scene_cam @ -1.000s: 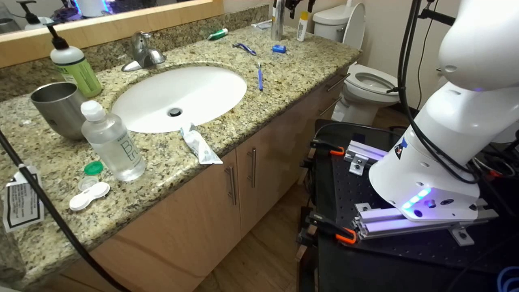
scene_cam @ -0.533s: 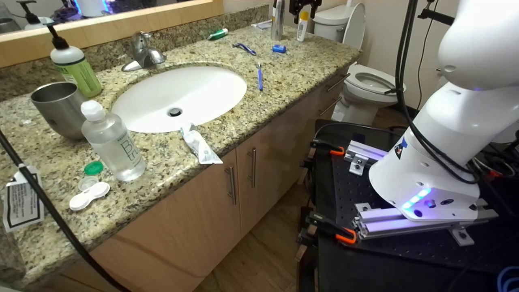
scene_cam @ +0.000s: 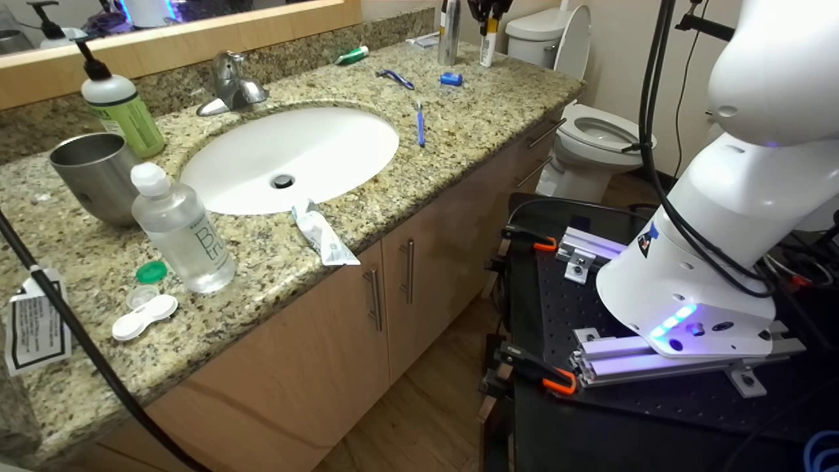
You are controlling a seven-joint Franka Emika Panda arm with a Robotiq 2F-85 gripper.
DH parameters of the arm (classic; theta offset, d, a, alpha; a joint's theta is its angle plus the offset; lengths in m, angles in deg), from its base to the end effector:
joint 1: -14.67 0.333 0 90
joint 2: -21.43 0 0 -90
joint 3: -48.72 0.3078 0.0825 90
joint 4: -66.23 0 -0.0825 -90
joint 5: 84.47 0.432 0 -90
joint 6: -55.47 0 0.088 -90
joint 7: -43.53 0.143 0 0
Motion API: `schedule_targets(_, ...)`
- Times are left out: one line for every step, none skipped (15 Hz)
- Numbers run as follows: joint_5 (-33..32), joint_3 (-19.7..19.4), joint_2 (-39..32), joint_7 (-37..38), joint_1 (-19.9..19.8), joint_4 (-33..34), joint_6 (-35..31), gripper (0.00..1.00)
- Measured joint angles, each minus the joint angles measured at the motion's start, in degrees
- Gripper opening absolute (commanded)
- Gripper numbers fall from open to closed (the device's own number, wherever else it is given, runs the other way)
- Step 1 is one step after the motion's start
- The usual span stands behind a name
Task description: Take the bottle and move it slightly to the left
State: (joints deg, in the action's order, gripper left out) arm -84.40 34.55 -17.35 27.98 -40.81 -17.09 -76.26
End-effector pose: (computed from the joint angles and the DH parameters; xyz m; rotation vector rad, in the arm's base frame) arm 0.2971 -0.7202 0.2480 2.6306 -1.2349 0.0548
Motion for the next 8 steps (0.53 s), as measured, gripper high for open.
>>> schedule_targets(0.00, 0.00, -0.02, 0.28, 0.03, 0.00, -0.43, 0.03)
schedule_targets(0.00, 0.00, -0.03, 0.55, 0.04, 0.00, -0.67, 0.06)
schedule_targets(0.00, 0.00, -0.03, 0.60, 0.06, 0.00, -0.71, 0.06)
schedule_targets(0.00, 0.00, -0.02, 0.60, 0.08, 0.00, -0.71, 0.06)
schedule_targets(0.00, 0.03, 0.09, 0.57, 0.09, -0.06, -0.70, 0.06)
schedule_targets(0.01, 0.14, 0.44, 0.25, 0.08, -0.25, -0.70, 0.06)
schedule_targets(0.10, 0.37, 1.22, -0.63, 0.07, -0.81, -0.71, 0.06)
schedule_targets(0.31, 0.75, 2.61, -2.32, 0.05, -1.85, -0.73, 0.06)
